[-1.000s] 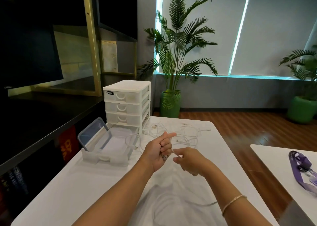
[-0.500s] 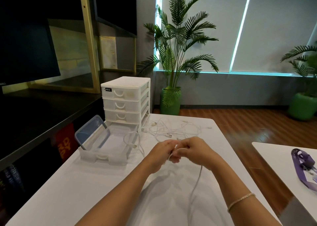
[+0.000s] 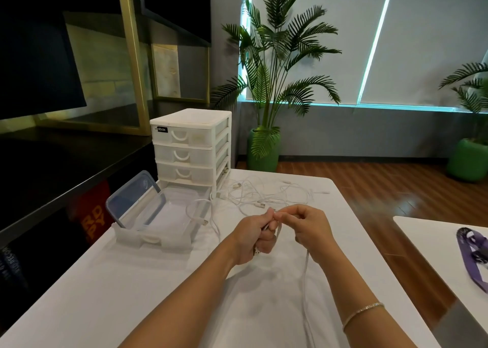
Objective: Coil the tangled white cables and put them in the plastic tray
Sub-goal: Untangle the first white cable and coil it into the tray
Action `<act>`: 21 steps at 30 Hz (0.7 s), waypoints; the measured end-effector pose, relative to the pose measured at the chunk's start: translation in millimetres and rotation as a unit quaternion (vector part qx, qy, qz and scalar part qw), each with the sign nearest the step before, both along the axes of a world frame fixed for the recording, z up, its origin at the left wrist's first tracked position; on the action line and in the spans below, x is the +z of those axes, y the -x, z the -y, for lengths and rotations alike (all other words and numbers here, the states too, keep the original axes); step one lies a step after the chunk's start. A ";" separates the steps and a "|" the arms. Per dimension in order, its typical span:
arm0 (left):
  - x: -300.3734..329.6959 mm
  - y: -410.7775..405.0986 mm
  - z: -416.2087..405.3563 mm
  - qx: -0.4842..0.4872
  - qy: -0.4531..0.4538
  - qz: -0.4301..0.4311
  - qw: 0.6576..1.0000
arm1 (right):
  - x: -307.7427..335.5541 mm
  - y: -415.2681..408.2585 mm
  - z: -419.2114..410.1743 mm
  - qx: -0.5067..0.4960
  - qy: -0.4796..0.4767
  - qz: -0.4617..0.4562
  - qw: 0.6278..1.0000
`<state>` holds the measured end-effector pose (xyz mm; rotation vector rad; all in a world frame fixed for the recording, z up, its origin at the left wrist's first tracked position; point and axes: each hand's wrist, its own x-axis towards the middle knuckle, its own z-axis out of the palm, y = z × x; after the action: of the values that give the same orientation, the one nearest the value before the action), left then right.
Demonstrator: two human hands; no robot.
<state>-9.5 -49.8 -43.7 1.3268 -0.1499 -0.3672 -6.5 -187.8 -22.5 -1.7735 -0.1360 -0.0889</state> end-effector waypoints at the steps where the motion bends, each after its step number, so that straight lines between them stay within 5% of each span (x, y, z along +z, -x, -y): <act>1: 0.2 -1.9 -1.5 0.006 0.011 -0.004 1.000 | -0.2 -1.3 -1.9 0.006 -0.008 -0.004 1.000; 15: -10.1 -23.7 -7.7 0.035 0.332 -0.099 0.938 | -16.5 -1.5 -21.0 0.018 -0.042 -0.061 0.997; 21: -3.8 -25.8 -6.0 -0.004 0.325 -0.064 0.943 | -19.1 -16.0 -33.8 0.011 -0.001 -0.028 1.000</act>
<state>16.3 -43.8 -47.5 0.6460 -0.1507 -0.3686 9.5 -154.0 -41.6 -1.7708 -0.1152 -0.0229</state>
